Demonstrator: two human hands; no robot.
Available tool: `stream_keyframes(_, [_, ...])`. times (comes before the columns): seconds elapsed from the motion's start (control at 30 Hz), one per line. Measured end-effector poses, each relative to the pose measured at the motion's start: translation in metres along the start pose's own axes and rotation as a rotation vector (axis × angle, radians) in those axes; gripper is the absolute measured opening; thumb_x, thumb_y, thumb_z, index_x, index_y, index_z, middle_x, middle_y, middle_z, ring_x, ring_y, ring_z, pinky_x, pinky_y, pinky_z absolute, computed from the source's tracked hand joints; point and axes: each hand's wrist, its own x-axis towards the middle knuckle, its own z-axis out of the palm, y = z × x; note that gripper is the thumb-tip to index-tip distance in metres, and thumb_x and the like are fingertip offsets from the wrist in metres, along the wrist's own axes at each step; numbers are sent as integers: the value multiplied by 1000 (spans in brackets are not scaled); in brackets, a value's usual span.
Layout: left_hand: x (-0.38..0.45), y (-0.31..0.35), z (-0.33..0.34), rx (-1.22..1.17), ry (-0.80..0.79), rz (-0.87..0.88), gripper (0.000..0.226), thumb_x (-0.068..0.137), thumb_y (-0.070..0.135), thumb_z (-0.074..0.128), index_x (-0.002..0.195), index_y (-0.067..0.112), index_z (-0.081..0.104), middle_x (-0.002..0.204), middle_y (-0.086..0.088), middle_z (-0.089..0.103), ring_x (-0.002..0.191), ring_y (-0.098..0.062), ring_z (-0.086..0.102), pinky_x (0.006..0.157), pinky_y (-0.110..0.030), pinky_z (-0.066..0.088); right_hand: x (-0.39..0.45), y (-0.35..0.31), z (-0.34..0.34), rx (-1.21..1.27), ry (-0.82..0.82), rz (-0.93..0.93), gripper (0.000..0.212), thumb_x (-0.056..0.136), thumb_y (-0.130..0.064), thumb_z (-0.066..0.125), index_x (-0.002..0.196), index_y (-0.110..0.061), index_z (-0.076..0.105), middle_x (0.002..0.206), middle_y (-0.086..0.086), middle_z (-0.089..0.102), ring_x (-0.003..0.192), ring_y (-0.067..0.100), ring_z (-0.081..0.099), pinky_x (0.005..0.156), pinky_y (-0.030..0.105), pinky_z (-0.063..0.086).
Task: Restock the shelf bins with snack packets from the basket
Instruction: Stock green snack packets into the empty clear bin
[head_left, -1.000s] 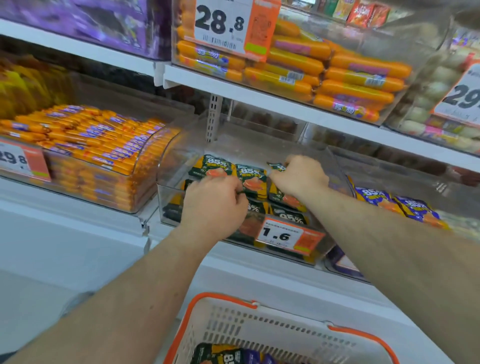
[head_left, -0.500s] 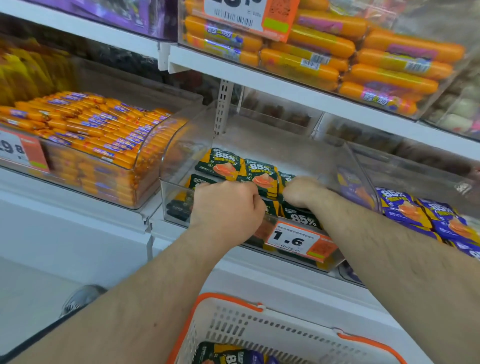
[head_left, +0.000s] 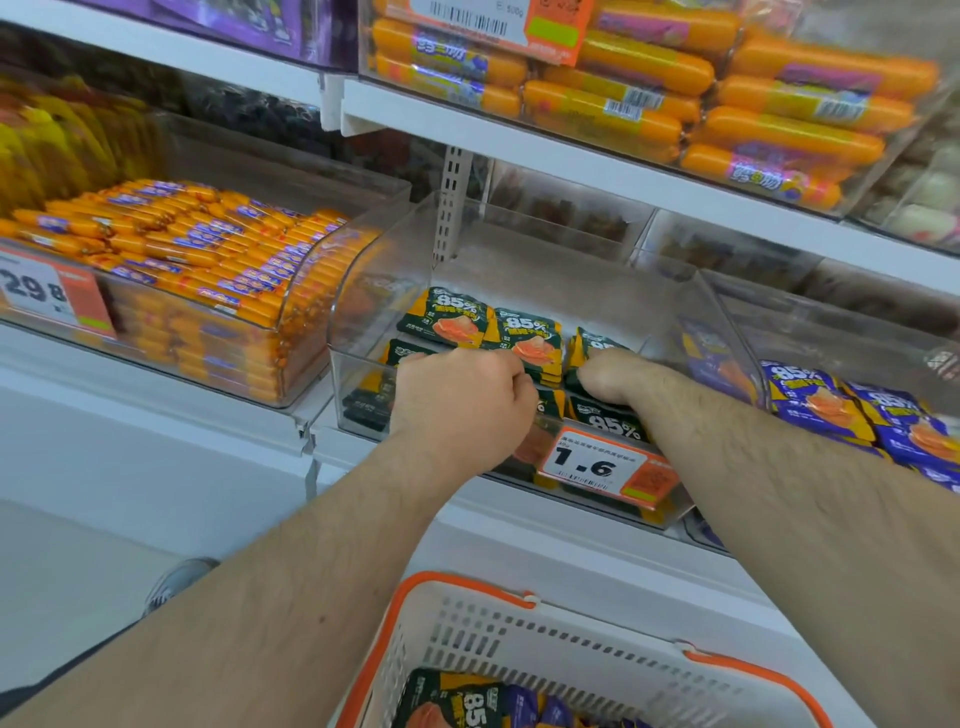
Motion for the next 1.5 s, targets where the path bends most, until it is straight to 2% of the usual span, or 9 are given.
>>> stream_keyframes(0.2, [0,4,-6,-255,95,-11,23,94,19,48,101,25,69,104,5,68,105,-21,55,93,-40,42,-36,-1,-25,344,494,53,37,93,-30,48,125,-17,61,125,13,63,114,34,58,95,37,46])
stream_keyframes(0.4, [-20,16,2,-277,335,315,17,73,13,53,83,12,66,80,-2,62,77,-28,57,68,-38,48,-117,-2,4,314,1202,-359,16,79,-27,53,79,-19,67,80,-1,69,83,31,57,74,36,29])
stream_keyframes(0.53, [-57,33,9,-327,-61,414,6,78,21,50,81,21,55,83,1,61,81,-30,59,63,-38,49,-150,21,50,445,1326,-597,13,77,-17,57,68,-11,64,71,4,64,70,30,55,67,40,37])
stream_keyframes(0.7, [-83,24,32,44,-969,401,33,95,26,50,127,30,54,126,4,61,114,-18,55,93,-34,46,-168,49,179,664,828,-434,16,77,-16,52,65,-9,59,64,1,56,63,14,44,60,29,36])
stream_keyframes(0.97, [-93,21,50,227,-1186,420,36,99,29,43,131,17,56,131,-3,57,112,-22,55,95,-37,47,-192,66,326,866,-398,418,24,93,-14,55,69,-14,51,64,11,48,57,23,43,54,29,33])
stream_keyframes(1.13, [-91,23,56,264,-1213,398,36,99,32,43,129,17,57,126,-1,59,111,-22,57,96,-41,48,-194,48,355,904,-542,569,35,91,-16,54,124,-8,65,89,8,54,84,25,49,67,34,40])
stream_keyframes(1.23, [-91,23,60,282,-1229,393,37,99,33,43,130,18,57,126,0,60,111,-21,57,96,-40,48,-196,37,347,793,-594,582,31,94,-30,58,121,-16,62,134,10,54,123,31,46,103,38,43])
stream_keyframes(1.37, [-91,25,62,286,-1241,393,37,100,33,42,131,18,56,126,-1,60,110,-20,57,93,-37,48,-190,32,350,739,-637,518,33,100,-27,51,129,-13,59,117,6,61,72,12,43,65,22,41])
stream_keyframes(1.5, [-90,27,64,290,-1247,382,38,100,33,43,131,17,56,126,-2,60,112,-21,57,95,-37,48,-196,36,353,815,-577,521,33,91,-21,59,121,-10,67,126,13,63,104,24,61,82,30,47])
